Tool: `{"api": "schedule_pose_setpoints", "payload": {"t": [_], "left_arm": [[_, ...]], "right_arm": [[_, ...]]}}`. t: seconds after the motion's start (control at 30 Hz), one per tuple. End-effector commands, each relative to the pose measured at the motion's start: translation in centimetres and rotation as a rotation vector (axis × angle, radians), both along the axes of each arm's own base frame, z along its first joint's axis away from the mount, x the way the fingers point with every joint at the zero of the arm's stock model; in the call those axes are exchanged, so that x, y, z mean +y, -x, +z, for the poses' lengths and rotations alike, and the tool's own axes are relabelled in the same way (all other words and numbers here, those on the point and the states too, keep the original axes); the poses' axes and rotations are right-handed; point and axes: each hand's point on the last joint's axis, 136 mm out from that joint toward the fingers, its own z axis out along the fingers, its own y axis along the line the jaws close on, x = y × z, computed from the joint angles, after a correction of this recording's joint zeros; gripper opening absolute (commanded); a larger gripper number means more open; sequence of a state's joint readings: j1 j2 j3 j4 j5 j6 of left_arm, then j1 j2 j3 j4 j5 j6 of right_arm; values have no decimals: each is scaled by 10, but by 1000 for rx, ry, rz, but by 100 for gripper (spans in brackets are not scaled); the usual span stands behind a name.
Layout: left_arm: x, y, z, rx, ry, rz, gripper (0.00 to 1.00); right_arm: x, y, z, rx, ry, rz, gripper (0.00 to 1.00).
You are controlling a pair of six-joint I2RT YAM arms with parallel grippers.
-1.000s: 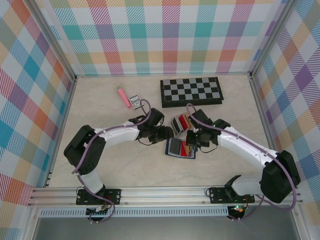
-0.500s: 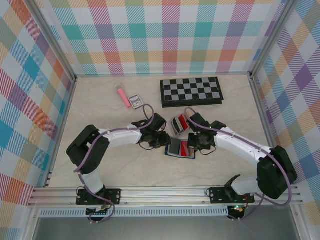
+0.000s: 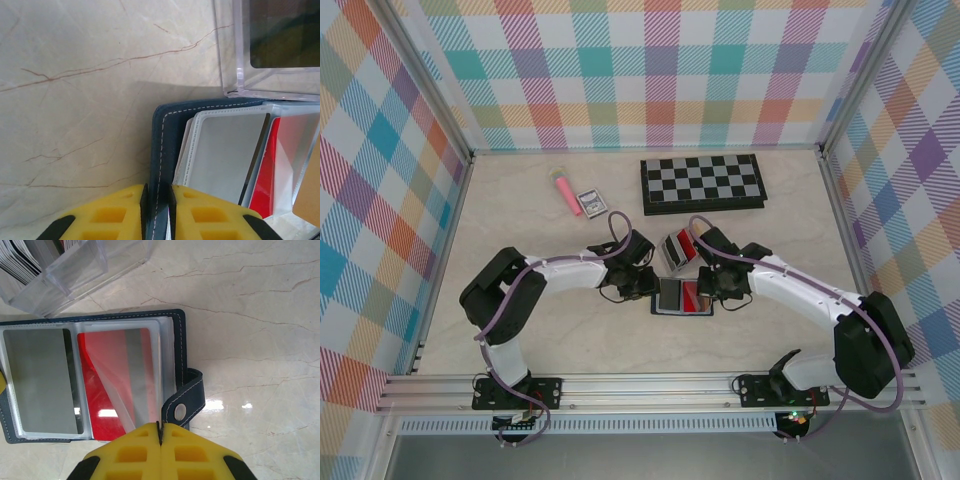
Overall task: Put the credit cards into the card holder
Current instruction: Flip over the card slot in the card holder.
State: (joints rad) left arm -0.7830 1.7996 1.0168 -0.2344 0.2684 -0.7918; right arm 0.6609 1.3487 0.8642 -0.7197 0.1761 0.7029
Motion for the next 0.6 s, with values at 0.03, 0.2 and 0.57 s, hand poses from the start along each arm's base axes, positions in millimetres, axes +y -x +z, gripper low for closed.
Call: {"api": "schedule_pose_setpoints", "payload": {"t": [0.03, 0.2, 0.57], "left_arm": [[2, 9, -10, 25, -29, -23, 19], [3, 10, -14, 32, -37, -24, 19], [3, 13, -22, 48, -48, -28, 19]], "right_arm": [[-8, 3, -6, 13, 46, -6, 1], [-9, 2, -9, 10, 55, 12, 1], [5, 0, -21, 3, -3, 67, 2]]}}
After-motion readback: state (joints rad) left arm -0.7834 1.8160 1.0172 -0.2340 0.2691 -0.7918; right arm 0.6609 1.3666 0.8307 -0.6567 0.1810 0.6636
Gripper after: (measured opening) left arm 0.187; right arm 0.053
